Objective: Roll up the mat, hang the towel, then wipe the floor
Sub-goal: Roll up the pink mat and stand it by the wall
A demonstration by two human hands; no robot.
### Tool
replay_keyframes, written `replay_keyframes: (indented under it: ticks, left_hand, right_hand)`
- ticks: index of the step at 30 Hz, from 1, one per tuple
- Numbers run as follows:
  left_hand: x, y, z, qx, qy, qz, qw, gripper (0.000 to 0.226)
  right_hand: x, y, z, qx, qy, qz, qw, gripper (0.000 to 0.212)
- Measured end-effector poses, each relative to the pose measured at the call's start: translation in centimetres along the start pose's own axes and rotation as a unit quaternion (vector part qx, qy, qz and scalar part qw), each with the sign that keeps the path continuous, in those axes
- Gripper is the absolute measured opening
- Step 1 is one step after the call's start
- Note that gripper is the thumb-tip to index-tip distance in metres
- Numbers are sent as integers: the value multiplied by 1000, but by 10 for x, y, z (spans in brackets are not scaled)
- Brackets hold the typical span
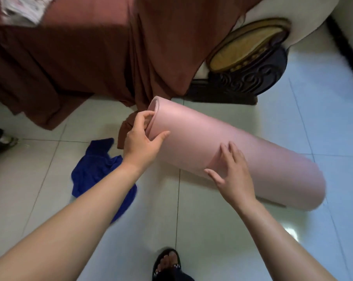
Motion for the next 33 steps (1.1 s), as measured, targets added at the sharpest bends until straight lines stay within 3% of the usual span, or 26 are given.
replay_keyframes:
  ticks: [7,14,23,30,33]
  left_hand:
    - [-57,16,-133,59,-73,46,994,48]
    - [-83,23,-229,147,-130,174,965,41]
    - [-44,40,-270,223,-161,279,920,46]
    - [14,58,-290,319,-174,305,880,42]
    - [23,61,-290,334,-229,311,860,37]
  right_hand:
    - [-119,41,55,29,-58,55,996,78]
    - [-241,47,97,99,-140,50,984,62]
    - [-317,16,106,166,-227,27,959,51]
    - [-331,14,70,186,-259,-2,948,45]
    - [-332,25,47,209,-281,0,937,44]
Point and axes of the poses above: each hand's wrist, its own y-axis away from the middle knuckle, its own x-axis out of the palm, z = x × y, the point moved 3 cm from there along -y, towards the middle knuckle, and after that the axes turned 9 degrees about y, right-handed, at the moved point
